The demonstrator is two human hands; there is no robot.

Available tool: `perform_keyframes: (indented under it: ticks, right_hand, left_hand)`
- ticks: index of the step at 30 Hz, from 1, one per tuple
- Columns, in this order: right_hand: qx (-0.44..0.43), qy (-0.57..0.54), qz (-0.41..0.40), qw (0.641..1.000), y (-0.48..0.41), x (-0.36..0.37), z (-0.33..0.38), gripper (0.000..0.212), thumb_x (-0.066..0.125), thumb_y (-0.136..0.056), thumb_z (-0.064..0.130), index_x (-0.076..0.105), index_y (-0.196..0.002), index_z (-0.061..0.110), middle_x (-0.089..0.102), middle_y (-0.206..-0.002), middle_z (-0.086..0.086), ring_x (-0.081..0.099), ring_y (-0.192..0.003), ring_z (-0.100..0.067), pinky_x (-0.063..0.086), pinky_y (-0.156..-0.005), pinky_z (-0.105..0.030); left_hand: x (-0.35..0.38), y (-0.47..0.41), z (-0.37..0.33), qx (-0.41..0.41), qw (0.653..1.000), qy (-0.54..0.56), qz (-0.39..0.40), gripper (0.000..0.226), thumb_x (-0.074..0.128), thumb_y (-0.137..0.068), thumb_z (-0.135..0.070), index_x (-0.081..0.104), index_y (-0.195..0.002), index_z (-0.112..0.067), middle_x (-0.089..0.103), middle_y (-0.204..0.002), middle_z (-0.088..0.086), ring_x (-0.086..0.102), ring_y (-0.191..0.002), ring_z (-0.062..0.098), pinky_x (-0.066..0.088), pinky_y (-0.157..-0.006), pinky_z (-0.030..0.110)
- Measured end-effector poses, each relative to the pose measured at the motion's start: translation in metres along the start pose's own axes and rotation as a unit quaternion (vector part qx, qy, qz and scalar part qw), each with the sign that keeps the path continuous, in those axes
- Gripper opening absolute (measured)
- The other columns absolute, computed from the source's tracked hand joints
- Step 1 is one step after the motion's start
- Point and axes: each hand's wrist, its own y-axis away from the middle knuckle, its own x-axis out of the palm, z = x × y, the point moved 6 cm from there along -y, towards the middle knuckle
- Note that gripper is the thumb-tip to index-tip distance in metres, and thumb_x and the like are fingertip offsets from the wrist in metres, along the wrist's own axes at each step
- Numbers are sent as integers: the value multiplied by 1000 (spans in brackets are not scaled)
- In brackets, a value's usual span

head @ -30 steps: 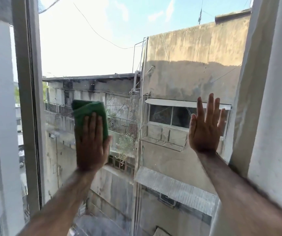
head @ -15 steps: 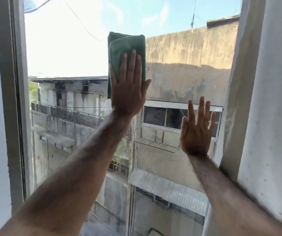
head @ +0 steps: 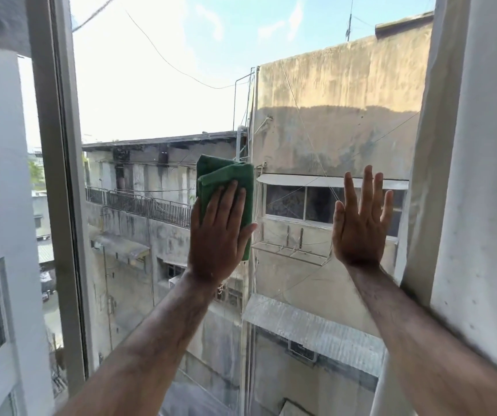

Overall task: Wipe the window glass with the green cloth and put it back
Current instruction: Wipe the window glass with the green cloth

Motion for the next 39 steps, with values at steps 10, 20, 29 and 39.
perform_keyframes:
  ticks: [10, 20, 29, 39]
  right_hand:
    - [-3, 6, 0, 1000, 0, 6, -5, 58, 20, -116, 40, 22, -172, 25, 15, -182, -13, 12, -170, -31, 15, -136, -59]
    - [-2, 15, 23, 1000, 0, 7, -6, 58, 26, -116, 37, 23, -172, 23, 15, -181, -14, 13, -169, -34, 13, -136, -57]
    - [40, -66, 108, 991, -3, -18, 24, 74, 57, -108, 42, 33, -167, 6, 16, -178, -25, 17, -167, -40, 20, -134, -61]
    - [218, -439, 361, 793, 39, -33, 146, 62, 94, -79, 30, 63, -132, 19, 73, -112, 4, 69, -96, -11, 55, -67, -5]
  left_hand:
    - [-55, -74, 36, -56, 998, 28, -8, 41, 77, -86, -30, 67, -123, -16, 62, -137, 10, 60, -124, 29, 44, -104, 58]
    - [-56, -89, 41, -99, 989, 47, 100, 43, 82, -83, -32, 71, -119, -11, 70, -117, 10, 63, -114, 29, 55, -93, 51]
    - [-70, -86, 46, -130, 976, 130, 119, 39, 83, -85, -28, 69, -116, -10, 75, -112, 12, 65, -111, 35, 54, -92, 53]
    - [-100, -69, 85, -219, 910, 336, 108, 32, 86, -82, -30, 70, -104, -12, 73, -94, 1, 63, -76, 11, 42, -58, 5]
